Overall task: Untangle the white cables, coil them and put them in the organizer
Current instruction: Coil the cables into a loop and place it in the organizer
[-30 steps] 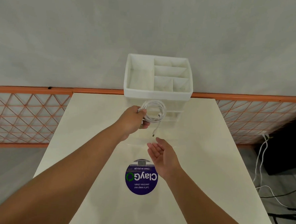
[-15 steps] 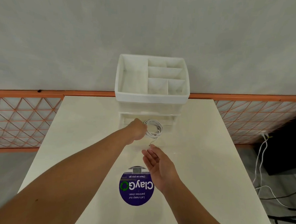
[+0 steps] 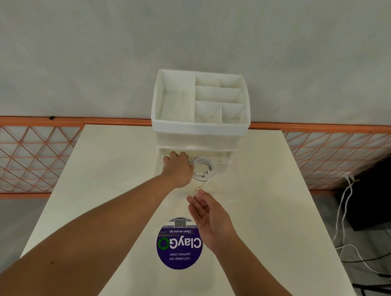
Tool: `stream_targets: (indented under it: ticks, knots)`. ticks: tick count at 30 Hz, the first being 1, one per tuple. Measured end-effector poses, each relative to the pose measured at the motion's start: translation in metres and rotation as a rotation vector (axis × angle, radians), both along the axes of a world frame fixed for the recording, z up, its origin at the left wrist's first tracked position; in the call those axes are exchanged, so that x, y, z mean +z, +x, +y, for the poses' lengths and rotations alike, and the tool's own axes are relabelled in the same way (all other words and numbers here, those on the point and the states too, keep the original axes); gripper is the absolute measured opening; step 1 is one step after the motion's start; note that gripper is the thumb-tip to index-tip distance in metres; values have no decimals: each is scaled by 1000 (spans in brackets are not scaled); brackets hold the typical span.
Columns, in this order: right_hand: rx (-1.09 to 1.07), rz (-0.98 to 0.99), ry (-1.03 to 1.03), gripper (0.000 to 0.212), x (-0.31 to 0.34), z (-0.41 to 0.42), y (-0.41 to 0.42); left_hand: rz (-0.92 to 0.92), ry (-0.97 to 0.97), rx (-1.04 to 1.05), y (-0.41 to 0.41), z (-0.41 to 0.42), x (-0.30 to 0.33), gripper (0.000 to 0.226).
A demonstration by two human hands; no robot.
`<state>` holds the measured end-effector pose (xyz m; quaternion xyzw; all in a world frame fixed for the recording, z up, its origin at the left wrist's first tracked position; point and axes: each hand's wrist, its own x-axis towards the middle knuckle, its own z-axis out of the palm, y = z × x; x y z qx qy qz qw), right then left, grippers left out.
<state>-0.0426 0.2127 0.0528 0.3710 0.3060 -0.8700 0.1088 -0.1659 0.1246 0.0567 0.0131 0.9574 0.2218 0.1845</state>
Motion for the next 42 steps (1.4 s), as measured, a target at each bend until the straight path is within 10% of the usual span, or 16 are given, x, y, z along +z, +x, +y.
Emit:
stream_targets:
  ticks: [11, 19, 42]
  knots:
    - [10, -10, 12, 21, 2, 0, 0, -28, -87, -245, 7, -21, 60, 40]
    - [16, 1, 44, 30, 6, 0, 3, 680, 97, -286, -7, -26, 127, 30]
    - [-14, 48, 31, 1, 16, 1, -100, 685, 157, -300, -36, -40, 72, 27]
